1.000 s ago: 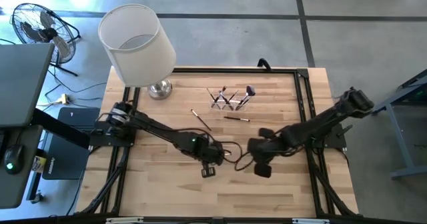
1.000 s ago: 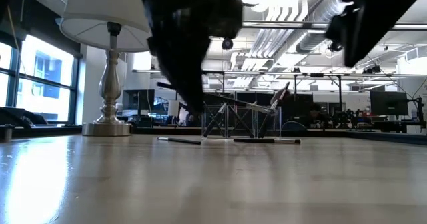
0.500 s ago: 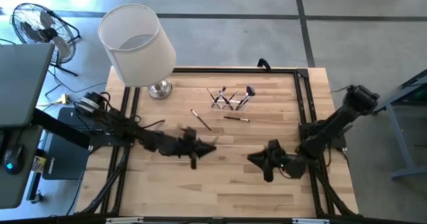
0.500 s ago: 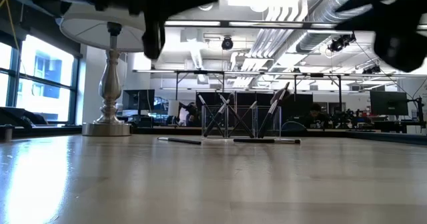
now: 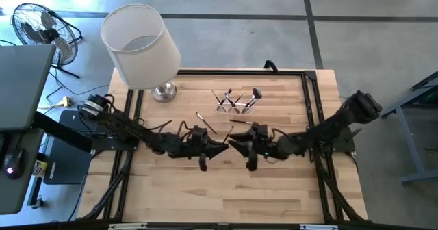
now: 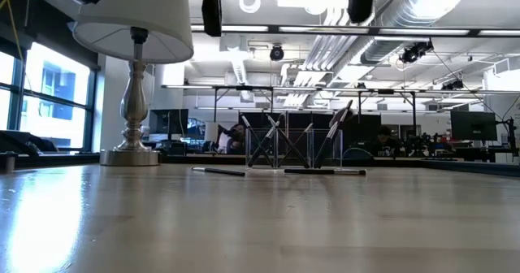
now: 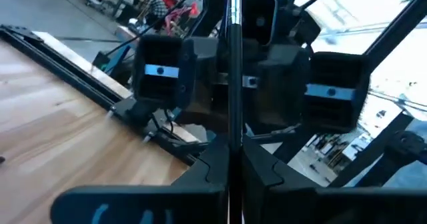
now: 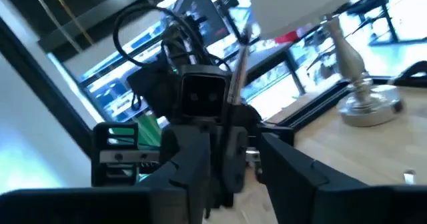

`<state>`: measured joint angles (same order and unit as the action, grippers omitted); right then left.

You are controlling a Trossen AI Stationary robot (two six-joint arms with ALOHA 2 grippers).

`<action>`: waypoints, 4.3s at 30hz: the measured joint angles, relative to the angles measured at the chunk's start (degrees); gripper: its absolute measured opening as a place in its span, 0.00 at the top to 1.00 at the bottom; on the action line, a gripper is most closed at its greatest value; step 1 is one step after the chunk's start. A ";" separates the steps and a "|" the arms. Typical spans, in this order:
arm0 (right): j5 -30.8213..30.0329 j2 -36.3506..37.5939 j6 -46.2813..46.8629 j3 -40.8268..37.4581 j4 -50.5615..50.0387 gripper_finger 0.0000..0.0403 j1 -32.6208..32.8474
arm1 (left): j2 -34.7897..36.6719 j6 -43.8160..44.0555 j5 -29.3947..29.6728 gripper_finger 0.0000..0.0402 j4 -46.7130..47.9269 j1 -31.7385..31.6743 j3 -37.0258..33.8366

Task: Put items in baskets/containers
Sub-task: Put the eyeshadow brush into the transparent organizer

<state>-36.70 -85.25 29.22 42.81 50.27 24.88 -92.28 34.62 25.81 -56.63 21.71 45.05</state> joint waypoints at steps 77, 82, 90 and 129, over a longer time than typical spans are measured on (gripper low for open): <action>42.23 -4.58 -15.15 9.31 -38.88 0.99 -48.91 | 14.35 3.40 0.42 0.66 63.44 -19.57 2.72; 45.92 -10.03 -16.84 15.75 -36.77 0.99 -48.86 | 14.35 3.40 -1.33 0.66 63.56 -21.14 2.72; 46.50 -13.87 -20.69 20.96 -42.02 0.99 -48.83 | 14.35 3.40 -2.98 0.66 63.78 -21.33 2.72; 31.43 5.08 -26.08 20.87 -82.24 0.93 -45.27 | 14.31 -5.76 -2.30 0.66 64.61 -21.40 2.72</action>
<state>-5.27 -80.17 3.14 63.68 -31.97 -20.40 -77.97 28.87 23.51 7.99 0.32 47.77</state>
